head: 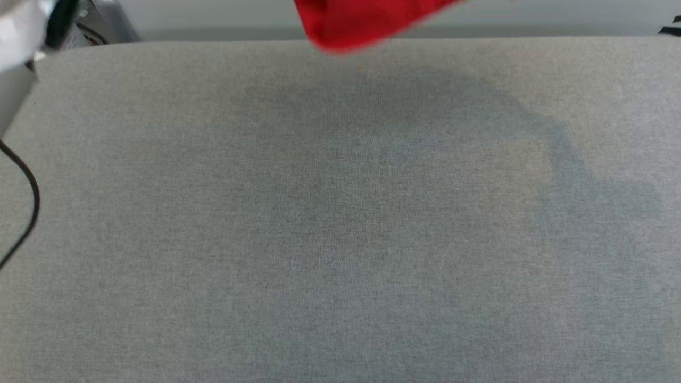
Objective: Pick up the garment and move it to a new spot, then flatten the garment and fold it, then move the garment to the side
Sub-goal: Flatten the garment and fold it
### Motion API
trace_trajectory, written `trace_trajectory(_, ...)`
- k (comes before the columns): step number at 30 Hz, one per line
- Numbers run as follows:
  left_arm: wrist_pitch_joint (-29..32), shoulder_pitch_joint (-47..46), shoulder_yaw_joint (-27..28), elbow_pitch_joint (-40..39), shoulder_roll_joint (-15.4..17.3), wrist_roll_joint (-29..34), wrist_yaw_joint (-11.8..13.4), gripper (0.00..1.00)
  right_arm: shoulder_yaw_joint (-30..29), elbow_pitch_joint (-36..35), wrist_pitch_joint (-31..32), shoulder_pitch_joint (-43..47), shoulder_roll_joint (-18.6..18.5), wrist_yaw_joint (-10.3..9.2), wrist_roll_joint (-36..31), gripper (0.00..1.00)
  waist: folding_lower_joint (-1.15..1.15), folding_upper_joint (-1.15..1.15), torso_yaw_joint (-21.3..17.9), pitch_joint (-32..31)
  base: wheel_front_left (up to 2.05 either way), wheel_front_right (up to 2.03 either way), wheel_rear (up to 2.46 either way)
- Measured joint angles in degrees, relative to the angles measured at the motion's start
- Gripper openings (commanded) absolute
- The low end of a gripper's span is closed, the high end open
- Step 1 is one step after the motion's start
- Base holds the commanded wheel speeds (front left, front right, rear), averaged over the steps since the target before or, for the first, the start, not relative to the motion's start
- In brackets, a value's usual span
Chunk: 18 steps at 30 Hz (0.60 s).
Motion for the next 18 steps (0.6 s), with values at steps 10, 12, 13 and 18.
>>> trace_trajectory(10, -0.01, -14.15, 2.9, 9.88, -5.27, 3.58, -3.54, 0.0, -1.76, 8.72, -3.09, -16.2, 2.2, 0.0, -4.72, 0.0, 0.0, 0.0, -0.25, 8.36, 0.0, 0.0, 0.0)
trace_trajectory(12, -0.01, -17.07, 3.35, 11.51, -6.59, 4.35, -3.92, 0.0, -2.4, 10.68, -4.15, -19.33, 2.99, 0.01, -5.71, 0.0, 0.0, 0.0, -0.26, 10.64, 0.0, 0.0, 0.0)
trace_trajectory(13, -0.01, -18.13, 3.48, 12.13, -7.08, 4.63, -4.01, 0.0, -2.61, 11.25, -4.54, -20.4, 3.34, 0.0, -6.02, 0.0, 0.0, 0.0, -0.27, 11.58, 0.0, 0.0, 0.0)
trace_trajectory(18, -0.01, -23.87, 5.69, 14.82, -10.01, 6.92, -4.36, 0.0, -3.76, 15.03, -7.01, -26.4, 5.57, 0.0, -7.94, 0.0, 0.01, 0.0, -0.26, 17.59, 0.0, 0.0, 0.0)
